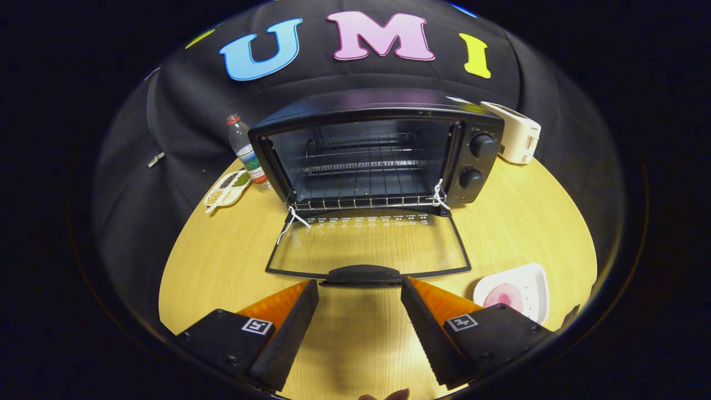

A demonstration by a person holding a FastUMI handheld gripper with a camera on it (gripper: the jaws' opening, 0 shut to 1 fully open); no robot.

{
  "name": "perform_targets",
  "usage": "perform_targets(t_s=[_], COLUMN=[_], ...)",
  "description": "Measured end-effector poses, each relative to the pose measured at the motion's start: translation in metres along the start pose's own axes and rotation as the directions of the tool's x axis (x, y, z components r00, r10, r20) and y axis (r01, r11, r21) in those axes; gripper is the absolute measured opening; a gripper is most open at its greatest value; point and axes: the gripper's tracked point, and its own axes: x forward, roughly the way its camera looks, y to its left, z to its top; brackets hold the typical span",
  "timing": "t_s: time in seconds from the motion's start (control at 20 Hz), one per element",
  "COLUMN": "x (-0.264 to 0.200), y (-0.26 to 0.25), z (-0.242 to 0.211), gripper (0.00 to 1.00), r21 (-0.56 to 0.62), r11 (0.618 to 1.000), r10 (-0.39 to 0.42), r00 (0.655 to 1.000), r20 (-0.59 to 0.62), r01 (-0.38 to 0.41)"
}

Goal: Open the toaster oven, put the food inside, and close the toaster oven door.

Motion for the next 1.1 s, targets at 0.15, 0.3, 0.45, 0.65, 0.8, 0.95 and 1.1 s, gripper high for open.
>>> perform_targets(t_s=[0.15,0.3,0.45,0.65,0.8,0.95,1.1], x=[-0.016,-0.041,-0.061,-0.069,-0.068,-0.059,-0.039], y=[-0.016,-0.044,-0.098,-0.181,-0.228,-0.259,-0.285], z=[0.004,0.006,0.004,-0.011,-0.026,-0.038,-0.050], gripper=[0.99,0.99,0.99,0.99,0.99,0.99,0.95], r21=[0.004,0.007,0.056,0.082,0.083,0.068,0.068], r11=[1.000,0.999,0.998,0.996,0.995,0.996,0.995], r10=[0.013,0.054,0.041,-0.006,-0.021,-0.018,-0.021], r00=[1.000,0.998,0.994,0.959,0.908,0.863,0.832], r20=[-0.012,-0.029,-0.103,-0.285,-0.419,-0.505,-0.555], r01=[-0.013,-0.054,-0.035,0.030,0.061,0.061,0.071])
